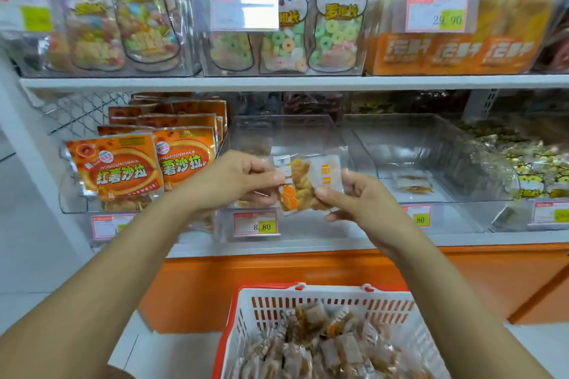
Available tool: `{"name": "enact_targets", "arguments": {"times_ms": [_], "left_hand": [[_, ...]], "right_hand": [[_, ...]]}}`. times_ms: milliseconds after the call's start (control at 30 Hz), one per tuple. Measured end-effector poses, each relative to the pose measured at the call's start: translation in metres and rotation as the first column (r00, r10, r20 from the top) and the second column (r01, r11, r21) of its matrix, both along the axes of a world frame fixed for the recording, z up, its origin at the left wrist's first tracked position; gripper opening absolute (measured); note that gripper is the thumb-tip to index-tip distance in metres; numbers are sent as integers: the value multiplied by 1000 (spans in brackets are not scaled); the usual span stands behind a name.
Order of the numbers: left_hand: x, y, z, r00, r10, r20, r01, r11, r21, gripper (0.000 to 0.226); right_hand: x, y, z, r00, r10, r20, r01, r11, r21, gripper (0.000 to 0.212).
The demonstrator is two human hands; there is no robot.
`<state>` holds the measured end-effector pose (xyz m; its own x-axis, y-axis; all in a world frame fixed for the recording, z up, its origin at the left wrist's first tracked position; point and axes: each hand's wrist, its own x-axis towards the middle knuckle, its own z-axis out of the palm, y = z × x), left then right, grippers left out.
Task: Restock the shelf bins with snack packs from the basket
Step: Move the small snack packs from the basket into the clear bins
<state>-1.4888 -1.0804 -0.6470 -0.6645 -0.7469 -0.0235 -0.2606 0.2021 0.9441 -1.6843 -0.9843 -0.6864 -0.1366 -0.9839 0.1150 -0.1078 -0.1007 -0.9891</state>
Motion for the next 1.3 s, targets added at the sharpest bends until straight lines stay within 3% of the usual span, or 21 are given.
{"name": "enact_targets", "arguments": {"times_ms": [200, 333, 433, 533, 600, 700, 933, 1000, 1067, 1167, 1300], "left_hand": [[4, -55, -1, 927, 216, 308, -75, 909, -410, 36], [6, -79, -15, 831, 248, 498, -29, 914, -406, 48], [-6, -81, -12, 752, 256, 608, 86, 876, -475, 62], [-23, -83, -13, 597, 210, 774, 221, 885, -410, 75], [-33, -86, -19, 503, 173, 847, 297, 885, -357, 70], [-39, -92, -30, 444, 149, 883, 334, 888, -317, 55], [-48, -92, -36, 331, 134, 934, 408, 873, -269, 62], [-47, -94, -38, 333, 144, 932, 402, 873, -278, 61], [-46, -97, -38, 365, 186, 912, 373, 868, -326, 65], [-46, -97, -34, 374, 266, 889, 391, 824, -410, 58], [-49, -98, -32, 365, 334, 869, 451, 753, -479, 38]], "right_hand": [[-16, -30, 25, 922, -175, -345, 139, 982, -127, 2], [-25, -48, 30, 840, -217, -498, 180, 976, -121, 14], [-27, -56, 28, 772, -162, -614, 161, 985, -57, 10], [-29, -66, 23, 717, -142, -683, 175, 984, -22, 10], [-27, -70, 21, 699, -122, -704, 174, 985, 3, 15], [-26, -70, 19, 698, -81, -712, 163, 985, 48, 5], [-36, -69, 11, 653, 35, -757, 99, 986, 131, 26], [-35, -68, 12, 641, 75, -764, 67, 986, 153, 28], [-33, -69, 14, 625, 109, -773, 29, 986, 163, 14], [-23, -77, 18, 554, 194, -810, -33, 977, 211, 12], [-3, -97, 11, 522, 286, -804, -78, 954, 289, 40]]}}
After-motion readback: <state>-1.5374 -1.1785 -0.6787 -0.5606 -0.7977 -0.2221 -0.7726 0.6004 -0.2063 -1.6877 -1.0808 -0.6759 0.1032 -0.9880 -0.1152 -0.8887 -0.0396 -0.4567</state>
